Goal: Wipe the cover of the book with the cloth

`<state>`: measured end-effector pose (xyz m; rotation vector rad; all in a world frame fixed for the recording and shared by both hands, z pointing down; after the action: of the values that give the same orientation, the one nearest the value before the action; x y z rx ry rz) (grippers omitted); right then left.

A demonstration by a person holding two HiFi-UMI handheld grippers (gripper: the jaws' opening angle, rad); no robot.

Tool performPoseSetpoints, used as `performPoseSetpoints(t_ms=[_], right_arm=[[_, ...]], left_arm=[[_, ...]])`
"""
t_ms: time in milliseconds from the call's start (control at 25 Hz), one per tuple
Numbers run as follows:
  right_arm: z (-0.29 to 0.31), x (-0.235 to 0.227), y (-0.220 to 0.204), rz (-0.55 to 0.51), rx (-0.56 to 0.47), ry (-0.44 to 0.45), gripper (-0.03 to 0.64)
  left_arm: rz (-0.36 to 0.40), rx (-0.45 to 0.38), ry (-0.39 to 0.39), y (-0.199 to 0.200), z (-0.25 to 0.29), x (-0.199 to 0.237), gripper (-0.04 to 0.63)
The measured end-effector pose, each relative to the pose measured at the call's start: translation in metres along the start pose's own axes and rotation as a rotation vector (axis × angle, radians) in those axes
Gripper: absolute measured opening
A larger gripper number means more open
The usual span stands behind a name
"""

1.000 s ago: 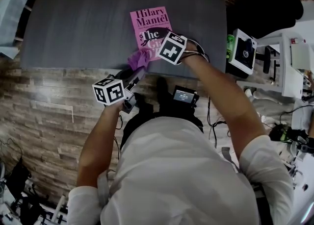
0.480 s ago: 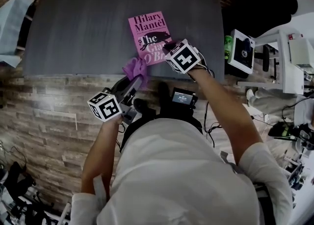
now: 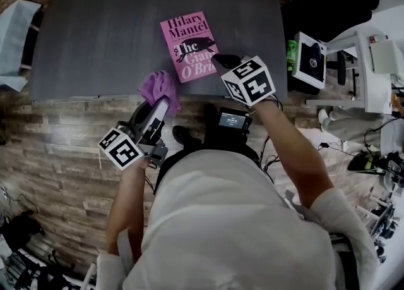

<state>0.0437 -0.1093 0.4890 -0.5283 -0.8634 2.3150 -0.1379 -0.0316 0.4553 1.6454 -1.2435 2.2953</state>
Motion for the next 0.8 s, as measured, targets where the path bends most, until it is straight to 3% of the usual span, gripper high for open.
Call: performPoseSetpoints(t_ms=[160,400,560,800], right_arm=[[-0.028,0.016,0.018,0.018,-0.126,0.015,0.012],[-0.077,0.037,0.025,0.063,-0.271,0.114,0.017],[-0.106,0.038,0.023,0.104,-0.328,0.200,0.112],[-0.161,0.034,0.008,0.098,-0.406,0.272,0.112]], left_arm=[[0.027,-0.050,-0.031,0.011,-0.010,-0.023,0.087],[0.067,-0.145,-0.038,0.018,-0.023,-0.063,0.089],[0.099,-0.220,-0.010,0.017,-0.028,-0.088,0.089],[0.119,-0.325,0.055,-0.006,-0.029,-0.129,0.089]])
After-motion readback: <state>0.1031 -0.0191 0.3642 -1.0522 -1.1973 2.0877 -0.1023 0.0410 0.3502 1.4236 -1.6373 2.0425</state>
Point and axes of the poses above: the fingertips, and each gripper's own axes: z forward along the fingers, x to its left, y out of its top, the point moved 2 cm from there along -z, backward along the fingers, and after that the axes turned 10 degrees about y, right-handed, at the moved point
